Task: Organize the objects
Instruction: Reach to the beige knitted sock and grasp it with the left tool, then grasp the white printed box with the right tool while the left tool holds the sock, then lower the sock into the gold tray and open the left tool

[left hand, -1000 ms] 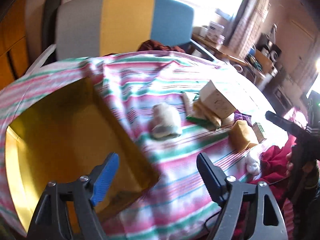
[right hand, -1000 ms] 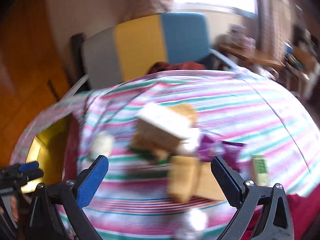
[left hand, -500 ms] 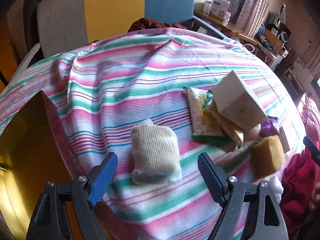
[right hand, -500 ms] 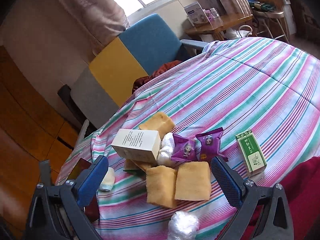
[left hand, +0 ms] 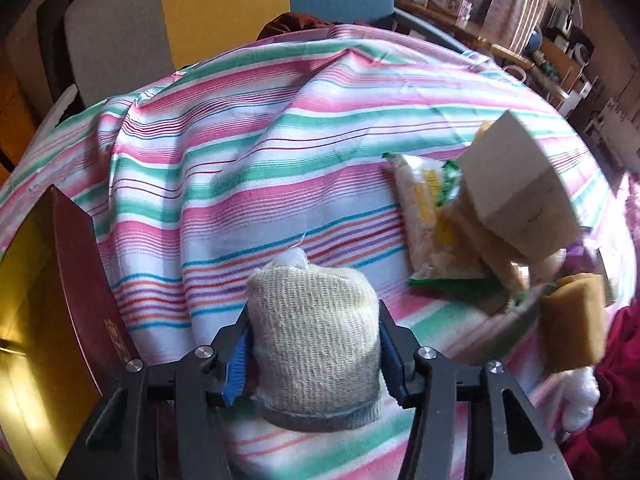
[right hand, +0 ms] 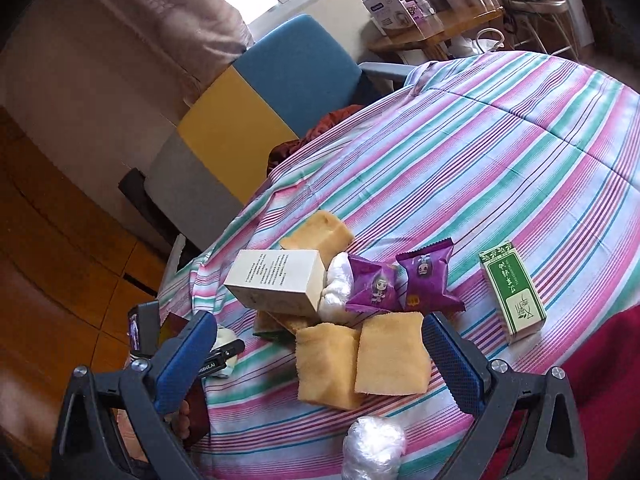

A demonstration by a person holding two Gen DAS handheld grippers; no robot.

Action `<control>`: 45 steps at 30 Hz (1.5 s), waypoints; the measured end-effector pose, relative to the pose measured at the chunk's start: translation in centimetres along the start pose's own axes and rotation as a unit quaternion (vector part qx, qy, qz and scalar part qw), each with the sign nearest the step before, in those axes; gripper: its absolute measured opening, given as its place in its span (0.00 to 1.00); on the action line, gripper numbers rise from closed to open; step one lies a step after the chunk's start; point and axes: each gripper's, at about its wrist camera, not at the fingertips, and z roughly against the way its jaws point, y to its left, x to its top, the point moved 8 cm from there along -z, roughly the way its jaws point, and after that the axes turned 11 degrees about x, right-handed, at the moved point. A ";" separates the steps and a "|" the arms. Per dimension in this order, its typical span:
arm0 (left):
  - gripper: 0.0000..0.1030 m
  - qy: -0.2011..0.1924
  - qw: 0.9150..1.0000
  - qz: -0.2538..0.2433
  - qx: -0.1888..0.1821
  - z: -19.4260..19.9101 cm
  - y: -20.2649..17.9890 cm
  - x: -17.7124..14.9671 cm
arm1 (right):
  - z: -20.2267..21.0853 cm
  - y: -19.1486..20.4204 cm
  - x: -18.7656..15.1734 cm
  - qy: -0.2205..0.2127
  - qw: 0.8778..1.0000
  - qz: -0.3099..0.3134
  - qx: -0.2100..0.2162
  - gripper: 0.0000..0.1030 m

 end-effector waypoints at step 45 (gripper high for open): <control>0.53 -0.055 0.962 0.266 0.023 11.9 23.5 -16.6 | -15.0 11.9 -8.8 0.267 0.905 0.330 -0.040 0.49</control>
